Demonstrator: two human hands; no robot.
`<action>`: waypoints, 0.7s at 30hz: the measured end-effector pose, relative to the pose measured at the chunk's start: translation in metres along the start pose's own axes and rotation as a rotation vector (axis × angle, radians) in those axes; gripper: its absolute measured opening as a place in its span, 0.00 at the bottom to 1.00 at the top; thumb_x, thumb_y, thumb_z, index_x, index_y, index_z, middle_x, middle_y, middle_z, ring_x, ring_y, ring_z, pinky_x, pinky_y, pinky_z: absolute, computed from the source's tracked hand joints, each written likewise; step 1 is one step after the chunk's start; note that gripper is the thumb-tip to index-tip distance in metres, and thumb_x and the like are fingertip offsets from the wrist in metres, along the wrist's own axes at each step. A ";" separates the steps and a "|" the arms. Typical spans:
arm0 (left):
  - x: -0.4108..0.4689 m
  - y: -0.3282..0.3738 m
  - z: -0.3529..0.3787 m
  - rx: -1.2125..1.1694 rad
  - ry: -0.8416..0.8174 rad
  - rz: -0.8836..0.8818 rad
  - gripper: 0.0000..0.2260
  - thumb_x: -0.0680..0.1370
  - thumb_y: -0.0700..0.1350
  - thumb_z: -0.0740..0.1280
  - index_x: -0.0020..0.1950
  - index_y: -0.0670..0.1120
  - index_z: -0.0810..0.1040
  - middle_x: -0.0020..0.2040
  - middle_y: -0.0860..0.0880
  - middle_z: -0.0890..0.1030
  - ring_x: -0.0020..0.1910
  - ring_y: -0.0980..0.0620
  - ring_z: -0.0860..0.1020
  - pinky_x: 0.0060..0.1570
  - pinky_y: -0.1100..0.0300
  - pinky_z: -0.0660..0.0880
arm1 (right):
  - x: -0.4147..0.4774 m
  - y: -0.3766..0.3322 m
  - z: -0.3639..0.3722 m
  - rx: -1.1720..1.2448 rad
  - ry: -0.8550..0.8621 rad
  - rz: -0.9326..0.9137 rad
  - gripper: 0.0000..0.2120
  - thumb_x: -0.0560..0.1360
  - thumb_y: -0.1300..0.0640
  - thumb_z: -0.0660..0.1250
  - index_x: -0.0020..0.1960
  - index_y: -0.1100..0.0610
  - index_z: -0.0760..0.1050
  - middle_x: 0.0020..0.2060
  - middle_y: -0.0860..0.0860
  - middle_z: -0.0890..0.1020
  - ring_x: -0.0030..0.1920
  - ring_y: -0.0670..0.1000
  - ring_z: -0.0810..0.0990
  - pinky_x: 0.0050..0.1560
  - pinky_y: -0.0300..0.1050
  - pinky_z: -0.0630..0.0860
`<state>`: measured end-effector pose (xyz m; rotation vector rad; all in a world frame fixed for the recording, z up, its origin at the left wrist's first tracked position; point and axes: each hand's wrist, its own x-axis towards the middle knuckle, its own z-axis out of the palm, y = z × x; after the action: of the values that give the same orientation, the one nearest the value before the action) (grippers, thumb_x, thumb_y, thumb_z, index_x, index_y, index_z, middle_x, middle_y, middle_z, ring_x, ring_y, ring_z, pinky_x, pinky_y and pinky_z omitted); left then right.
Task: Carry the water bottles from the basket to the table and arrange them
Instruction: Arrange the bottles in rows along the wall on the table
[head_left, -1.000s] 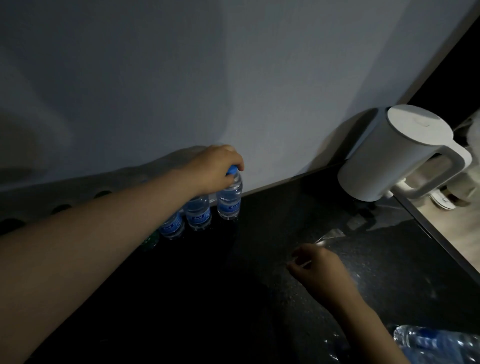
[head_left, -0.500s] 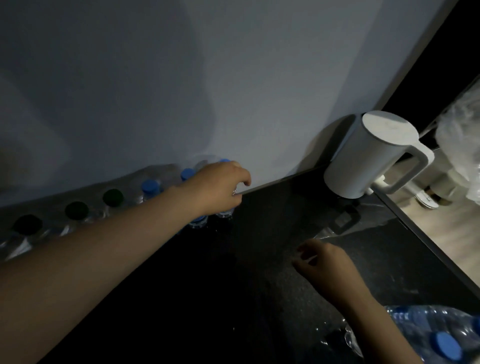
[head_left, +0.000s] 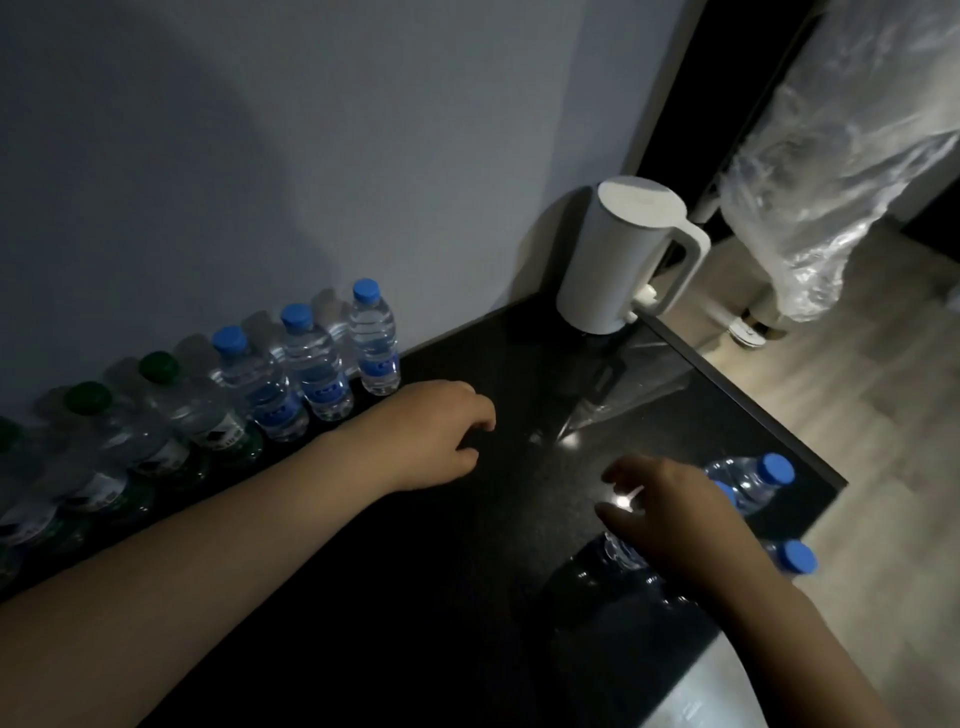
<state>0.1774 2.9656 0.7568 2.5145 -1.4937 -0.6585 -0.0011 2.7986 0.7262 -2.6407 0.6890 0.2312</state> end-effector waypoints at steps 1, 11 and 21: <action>0.000 0.007 0.002 0.008 -0.009 0.016 0.17 0.76 0.49 0.66 0.65 0.53 0.72 0.61 0.53 0.74 0.57 0.55 0.74 0.58 0.56 0.75 | -0.009 0.004 -0.003 -0.008 0.001 0.015 0.15 0.74 0.49 0.67 0.60 0.47 0.73 0.52 0.44 0.78 0.50 0.42 0.77 0.51 0.38 0.77; 0.023 0.067 0.023 0.055 -0.031 0.164 0.17 0.76 0.48 0.66 0.65 0.52 0.73 0.60 0.52 0.74 0.56 0.54 0.75 0.56 0.58 0.74 | -0.068 0.050 -0.015 -0.058 0.041 0.151 0.13 0.74 0.51 0.68 0.58 0.47 0.74 0.51 0.43 0.79 0.48 0.41 0.77 0.48 0.36 0.76; 0.063 0.118 0.036 0.108 -0.056 0.258 0.18 0.76 0.47 0.66 0.66 0.51 0.72 0.61 0.51 0.74 0.58 0.52 0.74 0.58 0.55 0.74 | -0.090 0.097 -0.014 -0.053 0.093 0.287 0.13 0.72 0.50 0.68 0.57 0.46 0.75 0.49 0.44 0.80 0.47 0.45 0.78 0.42 0.39 0.74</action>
<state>0.0933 2.8566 0.7459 2.3342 -1.8783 -0.6257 -0.1259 2.7544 0.7289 -2.6082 1.1091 0.2103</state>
